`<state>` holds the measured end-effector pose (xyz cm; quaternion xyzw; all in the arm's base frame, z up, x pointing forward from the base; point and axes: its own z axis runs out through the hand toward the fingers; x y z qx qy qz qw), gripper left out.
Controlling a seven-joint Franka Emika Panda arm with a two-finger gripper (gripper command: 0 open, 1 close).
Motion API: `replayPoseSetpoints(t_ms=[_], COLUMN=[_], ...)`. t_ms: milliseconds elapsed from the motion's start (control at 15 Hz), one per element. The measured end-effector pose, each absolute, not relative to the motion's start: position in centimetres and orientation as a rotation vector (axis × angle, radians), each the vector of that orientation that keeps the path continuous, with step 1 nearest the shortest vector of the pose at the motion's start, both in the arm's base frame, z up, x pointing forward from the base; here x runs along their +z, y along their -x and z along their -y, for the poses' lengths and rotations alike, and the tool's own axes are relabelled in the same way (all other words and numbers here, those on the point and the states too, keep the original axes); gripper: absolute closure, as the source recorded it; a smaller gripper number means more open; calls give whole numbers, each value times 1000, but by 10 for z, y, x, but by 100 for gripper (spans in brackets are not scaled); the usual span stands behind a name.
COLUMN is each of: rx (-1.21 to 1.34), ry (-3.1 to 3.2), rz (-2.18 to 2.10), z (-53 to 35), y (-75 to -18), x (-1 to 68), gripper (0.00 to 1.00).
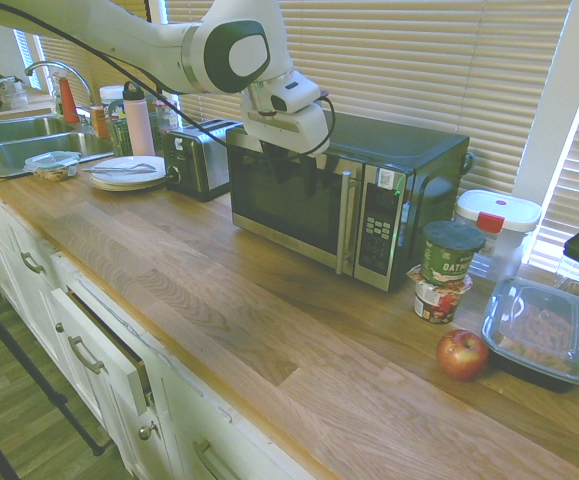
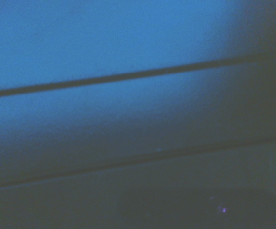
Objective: Close the microwave
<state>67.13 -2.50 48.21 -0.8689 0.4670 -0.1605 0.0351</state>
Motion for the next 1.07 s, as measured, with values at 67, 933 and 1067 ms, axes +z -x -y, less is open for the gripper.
replayPoseSetpoints(t_ms=[67,933,1067], rx=[-465,-203,-169], ry=[2678,2829,2835], rz=[-1446,-1283,-1256], z=[25,-2,-1], y=[-666,-471,-458], x=[475,434,424], gripper=[0,0,0])
